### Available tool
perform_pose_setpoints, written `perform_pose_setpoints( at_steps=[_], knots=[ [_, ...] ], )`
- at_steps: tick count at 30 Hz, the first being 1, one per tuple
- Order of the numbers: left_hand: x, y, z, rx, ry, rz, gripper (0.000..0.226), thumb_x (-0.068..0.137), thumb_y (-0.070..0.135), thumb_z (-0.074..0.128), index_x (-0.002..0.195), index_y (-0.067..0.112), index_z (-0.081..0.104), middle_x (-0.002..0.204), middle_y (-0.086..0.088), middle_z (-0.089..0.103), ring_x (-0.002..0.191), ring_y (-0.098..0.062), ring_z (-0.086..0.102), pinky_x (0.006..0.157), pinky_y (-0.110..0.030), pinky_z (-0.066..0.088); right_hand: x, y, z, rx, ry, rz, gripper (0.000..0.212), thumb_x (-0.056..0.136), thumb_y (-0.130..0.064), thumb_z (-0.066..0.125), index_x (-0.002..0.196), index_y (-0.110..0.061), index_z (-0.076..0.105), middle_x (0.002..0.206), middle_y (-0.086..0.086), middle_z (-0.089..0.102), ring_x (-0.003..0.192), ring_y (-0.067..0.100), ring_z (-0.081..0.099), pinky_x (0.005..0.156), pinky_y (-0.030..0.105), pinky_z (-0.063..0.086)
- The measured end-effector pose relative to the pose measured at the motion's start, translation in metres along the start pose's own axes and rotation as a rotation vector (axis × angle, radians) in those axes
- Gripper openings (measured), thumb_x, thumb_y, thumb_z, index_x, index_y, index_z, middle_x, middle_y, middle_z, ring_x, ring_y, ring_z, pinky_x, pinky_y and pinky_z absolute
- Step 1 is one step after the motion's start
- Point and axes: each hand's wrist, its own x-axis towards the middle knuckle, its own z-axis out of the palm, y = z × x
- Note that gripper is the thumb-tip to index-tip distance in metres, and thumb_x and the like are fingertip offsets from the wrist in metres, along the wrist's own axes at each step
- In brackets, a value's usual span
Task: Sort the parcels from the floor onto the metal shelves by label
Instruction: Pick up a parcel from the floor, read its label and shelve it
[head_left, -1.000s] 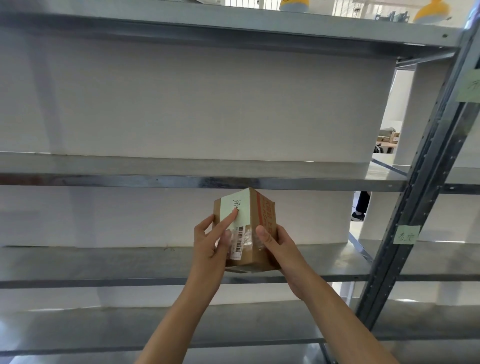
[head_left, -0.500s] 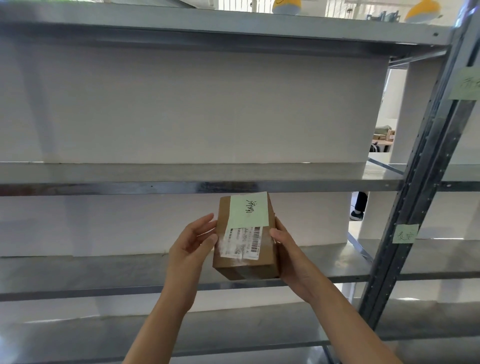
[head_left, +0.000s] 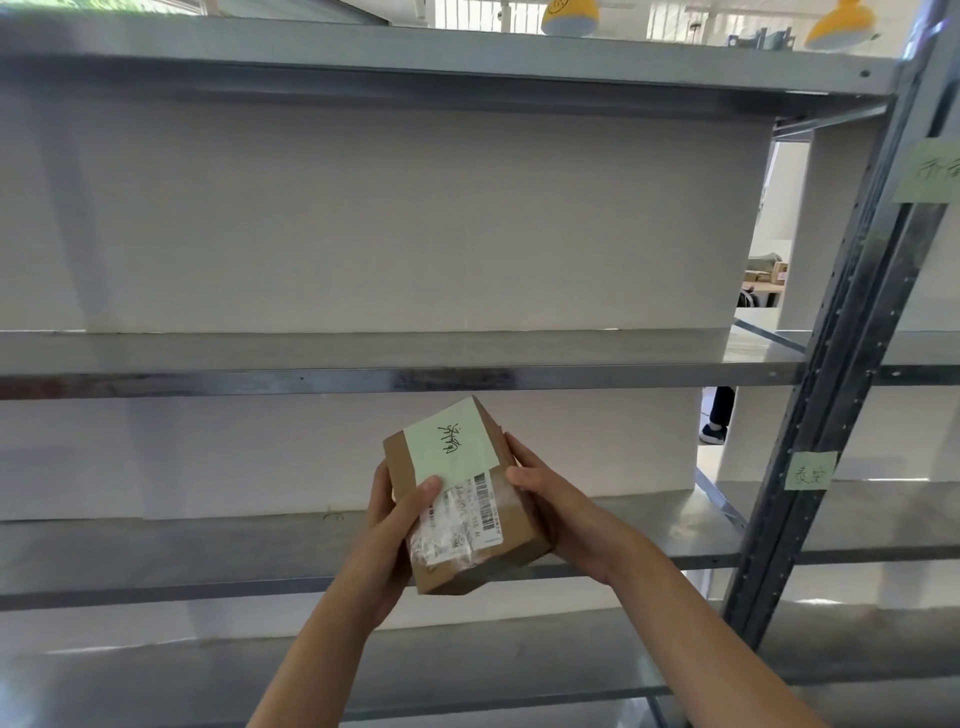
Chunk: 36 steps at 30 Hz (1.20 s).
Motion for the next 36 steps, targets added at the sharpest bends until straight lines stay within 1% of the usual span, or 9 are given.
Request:
perform_pose_setpoints(
  at_steps=[3, 8, 13, 18, 21, 23, 28, 32, 36],
  knots=[
    [0.001, -0.001, 0.010, -0.060, 0.061, 0.067, 0.057, 0.085, 0.029, 0.073, 0.136, 0.035, 0.050, 0.119, -0.005, 0.075, 0.103, -0.028, 0.076, 0.079, -0.047, 0.064, 0.000, -0.002, 0.003, 0.033, 0.043, -0.058, 0.067, 0.086, -0.059, 0.068, 0.147, -0.047, 0.042, 0.142, -0.005, 0.061, 0.127, 0.021, 0.062, 0.104, 0.048, 0.053],
    [0.004, 0.002, 0.023, -0.289, 0.232, 0.172, 0.073, 0.081, 0.027, 0.073, 0.143, 0.036, 0.036, 0.128, -0.006, 0.068, 0.100, -0.020, 0.077, 0.079, -0.043, 0.064, -0.002, 0.010, 0.005, 0.273, 0.169, -0.183, 0.041, 0.099, -0.042, 0.058, 0.138, -0.030, 0.060, 0.140, 0.009, 0.061, 0.126, 0.031, 0.062, 0.109, 0.052, 0.049],
    [0.005, -0.004, 0.038, -0.318, 0.364, 0.230, 0.075, 0.085, 0.024, 0.074, 0.144, 0.036, 0.030, 0.128, -0.007, 0.068, 0.111, -0.026, 0.072, 0.087, -0.048, 0.061, -0.008, 0.022, 0.018, 0.127, 0.226, -0.293, 0.067, 0.082, -0.044, 0.074, 0.144, -0.045, 0.048, 0.142, -0.003, 0.062, 0.132, 0.020, 0.059, 0.109, 0.041, 0.050],
    [0.001, -0.010, 0.052, -0.267, 0.365, 0.224, 0.069, 0.091, 0.019, 0.071, 0.140, 0.036, 0.026, 0.125, -0.007, 0.067, 0.111, -0.023, 0.072, 0.080, -0.041, 0.063, -0.010, 0.024, 0.020, 0.074, 0.250, -0.354, 0.093, 0.072, -0.063, 0.078, 0.152, -0.053, 0.030, 0.151, -0.016, 0.052, 0.139, 0.017, 0.052, 0.113, 0.047, 0.046],
    [0.000, -0.010, 0.053, -0.179, 0.352, 0.196, 0.067, 0.090, 0.023, 0.073, 0.136, 0.033, 0.026, 0.132, -0.005, 0.062, 0.116, -0.020, 0.068, 0.088, -0.042, 0.062, -0.015, 0.022, 0.014, 0.083, 0.240, -0.361, 0.081, 0.083, -0.055, 0.066, 0.153, -0.053, 0.026, 0.153, -0.012, 0.050, 0.140, 0.017, 0.051, 0.115, 0.050, 0.042],
    [-0.002, -0.007, 0.054, -0.071, 0.368, 0.180, 0.063, 0.090, 0.026, 0.073, 0.132, 0.027, 0.027, 0.132, -0.002, 0.058, 0.113, -0.011, 0.064, 0.090, -0.032, 0.056, -0.017, 0.021, 0.010, 0.102, 0.246, -0.356, 0.077, 0.084, -0.054, 0.060, 0.153, -0.053, 0.026, 0.151, -0.013, 0.053, 0.140, 0.016, 0.051, 0.116, 0.048, 0.041],
    [-0.010, -0.001, 0.060, 0.177, 0.416, 0.179, 0.057, 0.089, 0.033, 0.075, 0.123, 0.015, 0.033, 0.111, 0.003, 0.059, 0.095, -0.003, 0.058, 0.069, -0.013, 0.043, -0.015, 0.016, 0.005, 0.127, 0.277, -0.354, 0.074, 0.086, -0.064, 0.053, 0.154, -0.051, 0.026, 0.154, -0.014, 0.049, 0.142, 0.013, 0.047, 0.120, 0.046, 0.036],
    [-0.016, 0.004, 0.059, 0.198, 0.430, 0.213, 0.041, 0.094, 0.035, 0.068, 0.118, 0.013, 0.043, 0.107, 0.001, 0.060, 0.094, -0.008, 0.058, 0.071, -0.017, 0.043, -0.012, 0.012, 0.002, 0.118, 0.342, -0.367, 0.074, 0.086, -0.070, 0.052, 0.154, -0.048, 0.030, 0.159, -0.012, 0.041, 0.143, 0.012, 0.045, 0.119, 0.044, 0.038],
    [-0.016, 0.000, 0.052, 0.159, 0.475, 0.246, 0.029, 0.104, 0.044, 0.048, 0.094, 0.016, 0.047, 0.102, -0.010, 0.058, 0.096, -0.021, 0.057, 0.077, -0.027, 0.046, -0.010, 0.009, -0.005, 0.106, 0.357, -0.328, 0.058, 0.098, -0.056, 0.039, 0.154, -0.040, 0.035, 0.147, -0.009, 0.057, 0.136, 0.013, 0.054, 0.115, 0.041, 0.042]
  ],
)
